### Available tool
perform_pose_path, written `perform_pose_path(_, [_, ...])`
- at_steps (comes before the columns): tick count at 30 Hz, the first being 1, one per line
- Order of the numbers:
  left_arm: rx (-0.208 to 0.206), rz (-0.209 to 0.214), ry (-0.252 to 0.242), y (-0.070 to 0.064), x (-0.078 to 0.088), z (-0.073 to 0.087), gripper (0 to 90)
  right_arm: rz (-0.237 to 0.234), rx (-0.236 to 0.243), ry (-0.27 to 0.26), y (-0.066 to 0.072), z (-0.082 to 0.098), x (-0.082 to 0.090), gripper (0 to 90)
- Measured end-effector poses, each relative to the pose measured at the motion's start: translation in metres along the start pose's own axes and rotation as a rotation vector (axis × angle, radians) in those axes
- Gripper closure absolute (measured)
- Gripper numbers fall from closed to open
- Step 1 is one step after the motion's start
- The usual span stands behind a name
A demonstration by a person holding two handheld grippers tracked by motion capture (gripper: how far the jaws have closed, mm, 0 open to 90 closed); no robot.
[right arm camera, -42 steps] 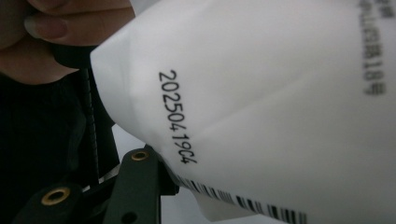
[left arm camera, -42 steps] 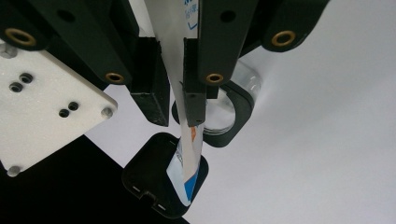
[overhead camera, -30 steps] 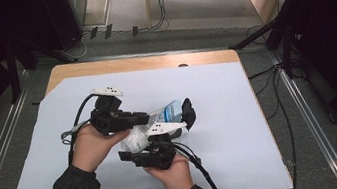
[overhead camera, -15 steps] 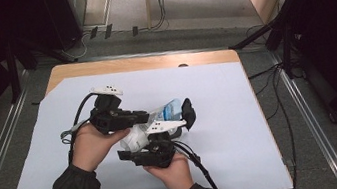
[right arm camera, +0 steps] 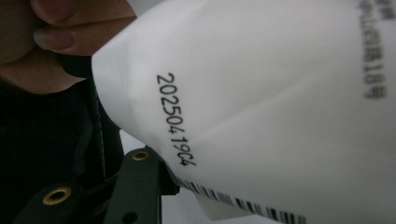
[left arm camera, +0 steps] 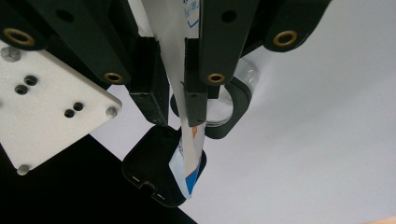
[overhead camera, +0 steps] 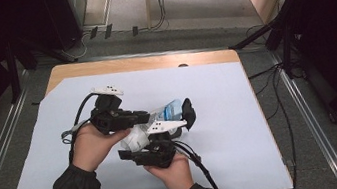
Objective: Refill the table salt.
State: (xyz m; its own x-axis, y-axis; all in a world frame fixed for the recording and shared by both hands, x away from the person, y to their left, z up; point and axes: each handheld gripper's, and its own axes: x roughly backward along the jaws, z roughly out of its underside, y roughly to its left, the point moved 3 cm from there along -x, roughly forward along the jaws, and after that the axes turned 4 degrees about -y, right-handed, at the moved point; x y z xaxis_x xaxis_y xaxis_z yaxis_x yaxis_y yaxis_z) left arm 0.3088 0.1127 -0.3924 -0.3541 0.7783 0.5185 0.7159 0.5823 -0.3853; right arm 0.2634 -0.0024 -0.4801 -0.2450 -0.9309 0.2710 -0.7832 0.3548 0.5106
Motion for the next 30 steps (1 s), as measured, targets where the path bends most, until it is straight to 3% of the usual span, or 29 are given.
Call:
perform_pose_path(11, [-0.007,0.003,-0.005,0.0006,0.0,-0.0022,78.9,-0.04,-0.038,-0.023,-0.0007,-0.0025,0.0009,61.1])
perform_pose_path(18, [-0.013,0.005,-0.007,0.0009,0.001,-0.0023,78.6,-0.026,-0.018,-0.016,-0.0015,-0.0021,0.0015,61.1])
perform_pose_path(30, [-0.024,-0.012,0.014,0.001,-0.0036,0.0001,81.6,-0.017,-0.024,0.004,-0.0037,0.0004,0.0008,60.9])
